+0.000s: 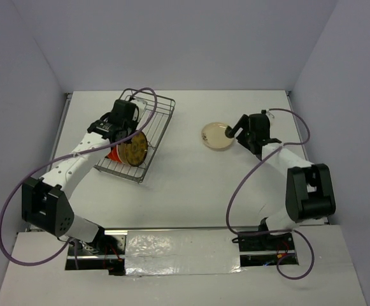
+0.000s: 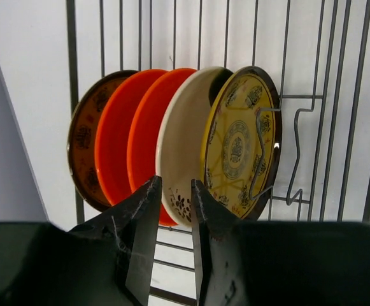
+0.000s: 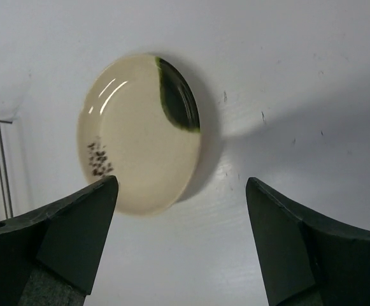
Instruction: Unload the plates from the dish rack
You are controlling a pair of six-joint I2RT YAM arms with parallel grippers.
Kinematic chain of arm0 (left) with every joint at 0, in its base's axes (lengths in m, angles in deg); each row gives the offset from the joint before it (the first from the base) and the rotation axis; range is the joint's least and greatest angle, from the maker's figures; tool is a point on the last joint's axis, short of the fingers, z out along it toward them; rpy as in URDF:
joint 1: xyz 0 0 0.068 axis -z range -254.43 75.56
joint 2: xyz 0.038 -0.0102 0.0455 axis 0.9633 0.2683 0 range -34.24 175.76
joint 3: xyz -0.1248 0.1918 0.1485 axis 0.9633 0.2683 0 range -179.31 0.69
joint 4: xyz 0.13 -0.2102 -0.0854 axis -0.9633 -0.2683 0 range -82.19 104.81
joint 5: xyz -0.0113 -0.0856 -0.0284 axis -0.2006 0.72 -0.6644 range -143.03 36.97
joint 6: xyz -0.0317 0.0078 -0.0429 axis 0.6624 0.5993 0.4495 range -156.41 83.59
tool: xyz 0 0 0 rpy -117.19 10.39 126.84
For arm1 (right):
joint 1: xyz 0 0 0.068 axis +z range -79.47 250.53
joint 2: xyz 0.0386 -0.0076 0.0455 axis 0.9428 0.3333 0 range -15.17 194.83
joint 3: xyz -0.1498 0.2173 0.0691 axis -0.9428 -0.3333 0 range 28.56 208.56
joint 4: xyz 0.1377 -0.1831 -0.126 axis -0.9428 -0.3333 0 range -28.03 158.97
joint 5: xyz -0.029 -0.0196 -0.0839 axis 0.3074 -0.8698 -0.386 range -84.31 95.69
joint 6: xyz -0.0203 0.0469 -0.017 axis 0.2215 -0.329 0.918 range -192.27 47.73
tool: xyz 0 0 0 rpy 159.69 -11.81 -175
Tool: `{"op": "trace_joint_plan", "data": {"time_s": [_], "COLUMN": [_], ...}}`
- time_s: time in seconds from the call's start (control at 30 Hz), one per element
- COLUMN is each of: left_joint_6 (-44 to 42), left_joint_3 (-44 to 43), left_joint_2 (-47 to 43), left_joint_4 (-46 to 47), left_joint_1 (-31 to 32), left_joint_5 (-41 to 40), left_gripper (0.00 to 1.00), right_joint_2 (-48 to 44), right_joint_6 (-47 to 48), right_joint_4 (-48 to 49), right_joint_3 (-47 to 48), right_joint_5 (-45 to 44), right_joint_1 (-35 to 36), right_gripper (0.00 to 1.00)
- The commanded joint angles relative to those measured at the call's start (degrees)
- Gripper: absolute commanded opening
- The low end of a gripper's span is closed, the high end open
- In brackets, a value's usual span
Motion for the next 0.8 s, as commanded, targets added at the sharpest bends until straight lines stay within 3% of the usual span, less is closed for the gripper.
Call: {"op": "trace_joint_plan", "data": {"time_s": [0.0, 0.3, 0.33, 0.37, 0.47, 0.73, 0.77], "left_joint_6": [1.6, 3.0, 3.1, 3.2, 3.0, -3.4, -4.1], "left_joint_3": [0.4, -1.0, -0.8, -0.6, -1.0, -9.1, -10.2], "left_joint_2": [2.6, 8.5, 8.8, 9.0, 9.1, 2.4, 1.6], "left_joint_4": [1.2, 1.0, 1.1, 1.1, 0.4, -5.9, -6.8], "left_joint_1": [-0.2, -0.2, -0.2, -0.2, -0.2, -0.2, -0.2], "left_joint_5": [1.3, 2.7, 2.5, 2.1, 1.4, 2.3, 2.5], "left_gripper": [0.37, 0.42, 0.39, 0.15, 0.00, 0.00, 0.00], "right_joint_2": [-6.6, -11.4, -11.6, -12.0, -13.9, -16.5, -17.4], "right_joint_6": [0.5, 3.4, 3.5, 3.5, 3.5, 3.9, 4.3], "right_joint_4": [-0.2, -0.8, -0.7, -0.8, -1.2, -4.0, -2.6], "right_joint_3": [-2.5, -4.3, -4.4, -4.5, -4.6, -2.2, -2.1], "right_joint_5": [-2.0, -1.2, -1.1, -1.1, -2.4, -2.6, -1.8], "right_joint_1": [1.1, 5.1, 5.2, 5.4, 6.6, 11.1, 11.8], "right_gripper": [0.89, 0.89, 0.89, 0.89, 0.89, 0.90, 1.00]}}
